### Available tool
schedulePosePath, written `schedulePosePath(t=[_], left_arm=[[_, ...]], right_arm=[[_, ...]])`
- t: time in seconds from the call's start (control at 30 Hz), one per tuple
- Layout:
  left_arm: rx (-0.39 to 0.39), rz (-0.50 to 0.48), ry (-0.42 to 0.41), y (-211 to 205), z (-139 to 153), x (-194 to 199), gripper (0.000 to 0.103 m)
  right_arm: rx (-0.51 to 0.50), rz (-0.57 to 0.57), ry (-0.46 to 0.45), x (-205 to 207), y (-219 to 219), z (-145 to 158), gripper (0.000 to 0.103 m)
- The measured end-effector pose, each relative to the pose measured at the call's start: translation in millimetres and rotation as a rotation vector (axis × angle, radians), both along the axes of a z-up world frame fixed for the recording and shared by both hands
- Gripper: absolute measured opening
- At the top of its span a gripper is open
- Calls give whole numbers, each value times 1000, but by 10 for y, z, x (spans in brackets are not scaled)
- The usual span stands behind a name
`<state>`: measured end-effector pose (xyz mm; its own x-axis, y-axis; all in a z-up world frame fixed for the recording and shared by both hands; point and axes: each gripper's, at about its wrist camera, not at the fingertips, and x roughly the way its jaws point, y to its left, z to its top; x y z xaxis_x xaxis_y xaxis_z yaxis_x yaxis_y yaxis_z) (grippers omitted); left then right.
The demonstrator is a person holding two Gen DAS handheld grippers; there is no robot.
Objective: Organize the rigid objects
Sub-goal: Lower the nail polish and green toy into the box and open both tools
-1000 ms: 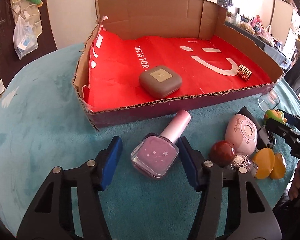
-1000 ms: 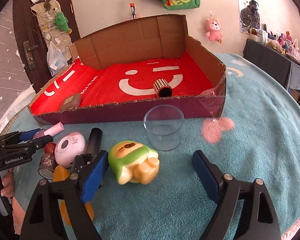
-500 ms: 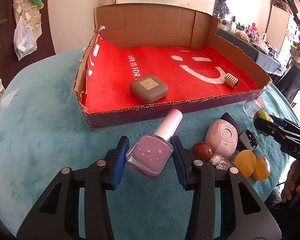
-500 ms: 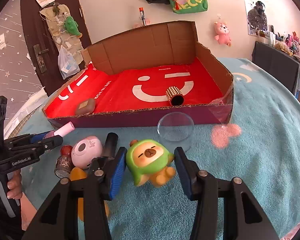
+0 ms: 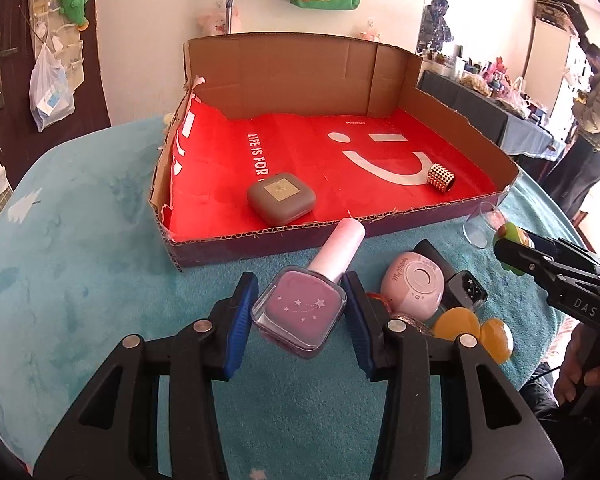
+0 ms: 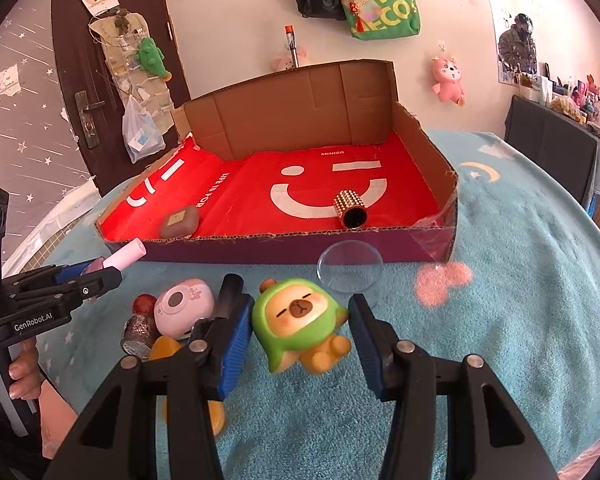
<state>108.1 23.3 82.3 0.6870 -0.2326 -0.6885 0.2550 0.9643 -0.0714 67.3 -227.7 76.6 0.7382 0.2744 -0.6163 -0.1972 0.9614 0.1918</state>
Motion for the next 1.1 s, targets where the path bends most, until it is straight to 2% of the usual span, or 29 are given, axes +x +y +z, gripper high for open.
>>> schedulePosePath(t=[0.23, 0.5, 0.87, 1.1], left_arm=[[-32, -37, -16, -167, 138, 113, 41], [-46, -67, 6, -480, 170, 618, 41], [14, -93, 156, -759, -71, 1271, 41], [48, -96, 178, -803, -170, 1375, 41]], right_arm=[[-8, 35, -44, 74, 33, 212, 51], [-31, 133, -73, 453, 190, 411, 51], [-74, 271, 55, 1111, 323, 221, 51], [-133, 296, 80, 1231, 411, 145, 51]])
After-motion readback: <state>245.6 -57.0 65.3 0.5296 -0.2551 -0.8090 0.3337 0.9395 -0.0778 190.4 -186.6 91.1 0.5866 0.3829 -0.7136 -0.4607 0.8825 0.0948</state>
